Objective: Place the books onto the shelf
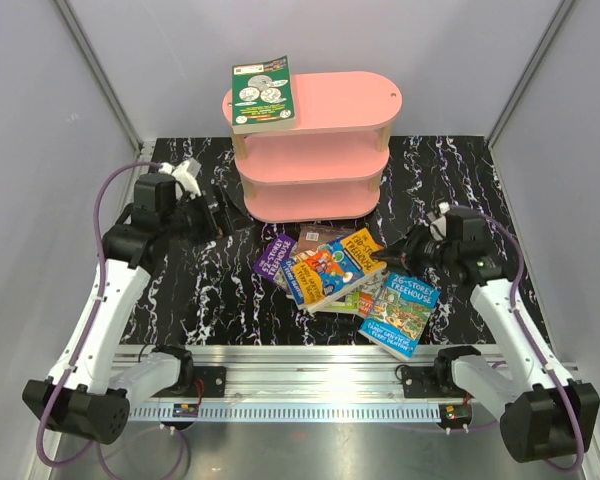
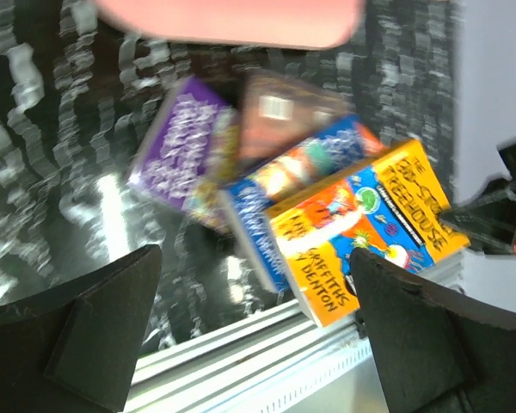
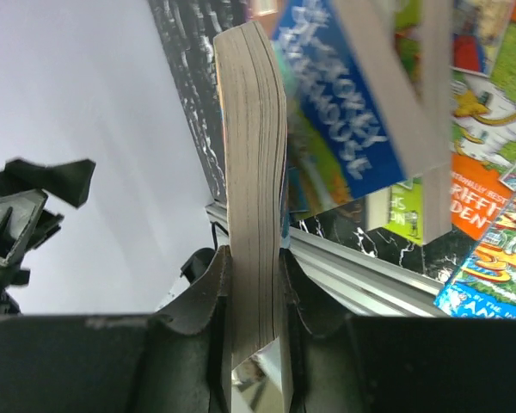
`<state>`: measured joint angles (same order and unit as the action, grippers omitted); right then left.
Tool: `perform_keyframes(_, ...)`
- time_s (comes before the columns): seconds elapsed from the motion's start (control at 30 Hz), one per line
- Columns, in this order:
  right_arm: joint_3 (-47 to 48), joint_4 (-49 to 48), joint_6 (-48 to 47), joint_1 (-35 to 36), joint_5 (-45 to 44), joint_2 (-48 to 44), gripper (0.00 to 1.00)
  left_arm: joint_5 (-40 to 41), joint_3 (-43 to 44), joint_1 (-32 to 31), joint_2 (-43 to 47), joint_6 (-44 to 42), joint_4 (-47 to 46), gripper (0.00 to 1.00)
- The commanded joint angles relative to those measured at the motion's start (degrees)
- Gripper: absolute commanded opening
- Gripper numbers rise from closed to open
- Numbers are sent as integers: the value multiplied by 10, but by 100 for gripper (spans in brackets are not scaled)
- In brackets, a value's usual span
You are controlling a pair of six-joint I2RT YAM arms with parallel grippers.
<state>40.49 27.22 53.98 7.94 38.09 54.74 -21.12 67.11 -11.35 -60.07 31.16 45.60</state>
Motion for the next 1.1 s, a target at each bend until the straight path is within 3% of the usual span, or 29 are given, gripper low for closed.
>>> perform_keyframes(0.0,104,68,-53,6,42,-5,0,-98,-9,-26,12,-7,-115,99)
perform_keyframes(0.23,233,95,-123,8,192,19,0,-247,-2,-65,-15,24,-283,99)
perform_keyframes(0.43,254,31,-61,8,283,10,0,-302,39,-72,-56,-1,-281,99)
perform_keyframes(0.8,258,-18,-19,8,277,10,0,-377,19,-140,-78,19,-314,98)
perform_keyframes(0.97,261,-27,-19,9,276,19,0,-407,-4,-157,-72,21,-313,91)
perform_keyframes(1.07,261,-39,-13,9,276,22,0,-415,-7,-169,-69,8,-289,81)
